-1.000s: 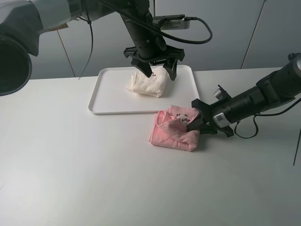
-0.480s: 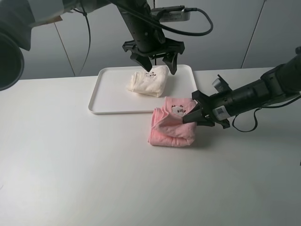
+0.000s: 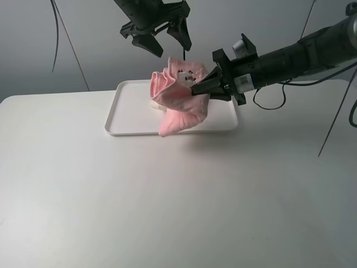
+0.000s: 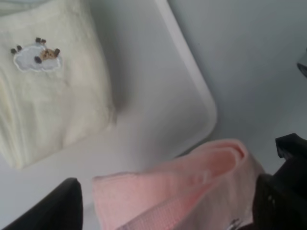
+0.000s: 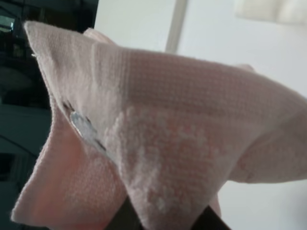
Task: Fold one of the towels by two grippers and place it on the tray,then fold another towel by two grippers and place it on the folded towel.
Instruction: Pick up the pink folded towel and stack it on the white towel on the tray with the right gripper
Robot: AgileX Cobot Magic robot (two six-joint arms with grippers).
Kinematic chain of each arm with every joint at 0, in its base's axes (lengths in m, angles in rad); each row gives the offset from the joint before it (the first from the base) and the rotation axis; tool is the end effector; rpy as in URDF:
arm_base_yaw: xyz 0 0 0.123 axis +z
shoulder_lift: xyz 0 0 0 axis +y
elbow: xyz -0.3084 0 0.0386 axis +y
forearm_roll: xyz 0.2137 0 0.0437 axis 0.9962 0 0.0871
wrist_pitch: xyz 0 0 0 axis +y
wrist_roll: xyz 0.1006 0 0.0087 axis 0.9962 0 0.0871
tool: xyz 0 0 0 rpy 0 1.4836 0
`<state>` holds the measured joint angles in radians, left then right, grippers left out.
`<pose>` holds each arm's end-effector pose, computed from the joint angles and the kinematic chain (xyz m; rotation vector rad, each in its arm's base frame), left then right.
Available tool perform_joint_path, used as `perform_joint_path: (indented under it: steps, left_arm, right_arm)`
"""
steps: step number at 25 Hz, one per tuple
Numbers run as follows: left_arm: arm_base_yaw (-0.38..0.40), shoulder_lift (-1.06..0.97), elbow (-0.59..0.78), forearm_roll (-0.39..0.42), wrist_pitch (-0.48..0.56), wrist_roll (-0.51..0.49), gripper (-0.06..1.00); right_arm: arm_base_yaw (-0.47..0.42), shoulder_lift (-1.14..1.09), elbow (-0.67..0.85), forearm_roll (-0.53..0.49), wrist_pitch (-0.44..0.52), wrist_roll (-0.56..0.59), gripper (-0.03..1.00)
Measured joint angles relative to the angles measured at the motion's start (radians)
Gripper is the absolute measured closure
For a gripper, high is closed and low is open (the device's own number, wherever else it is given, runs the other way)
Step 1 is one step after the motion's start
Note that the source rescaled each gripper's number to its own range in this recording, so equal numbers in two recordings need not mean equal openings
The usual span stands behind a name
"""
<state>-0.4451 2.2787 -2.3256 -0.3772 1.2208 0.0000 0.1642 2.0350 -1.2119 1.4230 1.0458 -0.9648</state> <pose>0.4248 -0.2413 0.3031 0.5366 2.6287 -0.6575 0.3595 0.1472 0.2110 -0.2256 2.4442 1.4998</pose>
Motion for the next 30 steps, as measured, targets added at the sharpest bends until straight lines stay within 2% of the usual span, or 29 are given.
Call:
perform_joint_path:
  steps: [7, 13, 22, 27, 30]
  left_arm:
    - [0.054, -0.05, 0.0, -0.022, 0.0, 0.014, 0.02]
    - [0.076, -0.054, -0.002, -0.022, 0.0, 0.029, 0.02]
    - [0.076, -0.054, -0.002, 0.0, 0.0, 0.029, 0.02]
    - [0.076, -0.054, -0.002, 0.003, 0.0, 0.029, 0.02]
    - [0.076, -0.054, -0.002, 0.005, 0.0, 0.029, 0.02]
  right_arm:
    - [0.025, 0.119, -0.235, -0.042, 0.014, 0.133, 0.84]
    - [0.025, 0.224, -0.421, -0.055, 0.01, 0.179, 0.84]
    - [0.025, 0.415, -0.674, -0.059, -0.048, 0.242, 0.84]
    - [0.029, 0.493, -0.764, -0.13, -0.099, 0.286, 0.84]
    - [0.033, 0.504, -0.779, -0.234, -0.136, 0.325, 0.84]
